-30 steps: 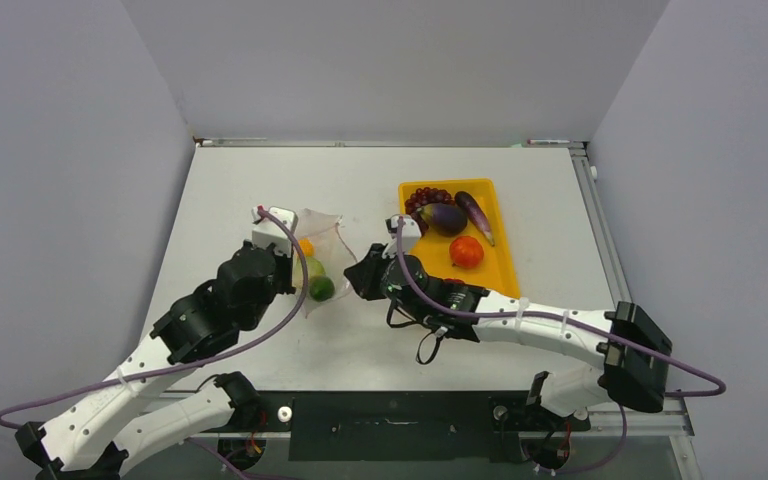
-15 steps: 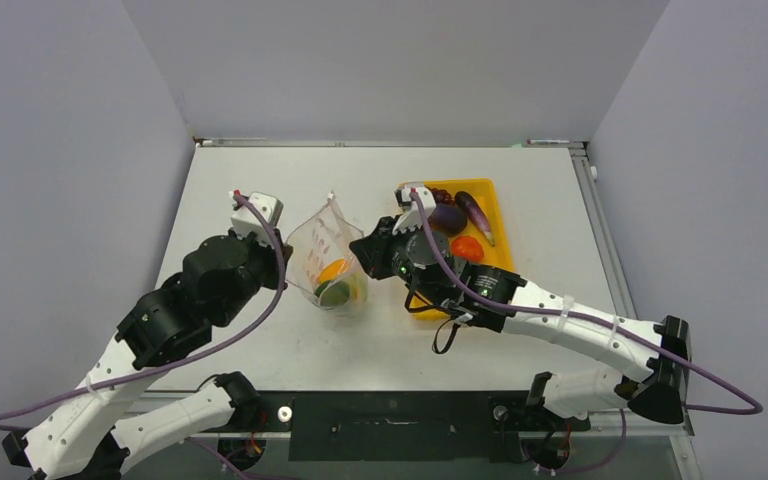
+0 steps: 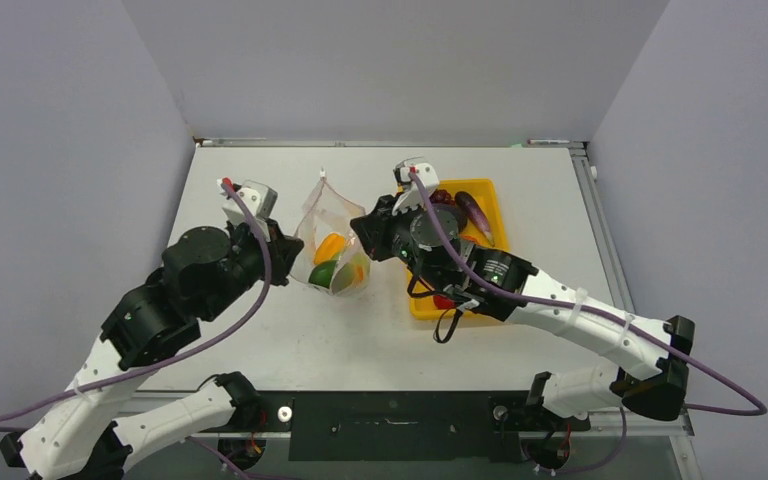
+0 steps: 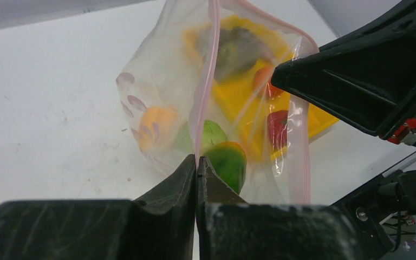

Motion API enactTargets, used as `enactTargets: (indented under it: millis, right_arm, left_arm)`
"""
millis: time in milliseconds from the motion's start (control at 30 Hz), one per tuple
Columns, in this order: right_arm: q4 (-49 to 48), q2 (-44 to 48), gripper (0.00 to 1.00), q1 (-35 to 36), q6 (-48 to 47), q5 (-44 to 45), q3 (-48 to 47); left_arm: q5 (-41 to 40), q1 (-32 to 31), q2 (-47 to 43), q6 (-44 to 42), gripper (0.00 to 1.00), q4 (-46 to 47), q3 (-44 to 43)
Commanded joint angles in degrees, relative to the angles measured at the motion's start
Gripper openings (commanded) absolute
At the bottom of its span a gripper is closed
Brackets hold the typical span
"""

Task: Place the food in the zip-top bag and seal the zipper
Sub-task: Adjust the zipper food storage bag at the center of the board.

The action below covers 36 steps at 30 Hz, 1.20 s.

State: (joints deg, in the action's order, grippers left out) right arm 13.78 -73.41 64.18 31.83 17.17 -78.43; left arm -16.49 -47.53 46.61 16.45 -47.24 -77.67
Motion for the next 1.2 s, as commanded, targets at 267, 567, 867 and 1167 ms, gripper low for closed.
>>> enactTargets:
  millis: [267, 567, 867, 1167]
  right_arm:
    - [-0.8, -8.0, 0.05, -5.6, 1.2, -3.2, 10.5]
    - [2.7, -3.8, 0.05, -3.2, -1.9, -0.9, 2.8]
    - [0.0, 2.3, 0.05, -2.3, -2.5, 4.0, 4.4]
    - [-0.6, -2.5, 0.05, -2.7, 0.1, 2.6, 10.7]
  left_arm:
    - [21.3, 14.3, 8.3, 12.6, 0.00, 14.9, 25.3]
    - [24.0, 14.3, 4.0, 9.9, 0.00, 13.6, 11.6]
    - [17.0, 14.3, 1.3, 10.3, 0.00, 13.8, 12.9]
    - [23.3, 15.0, 7.1, 15.3, 0.00, 20.4, 25.4]
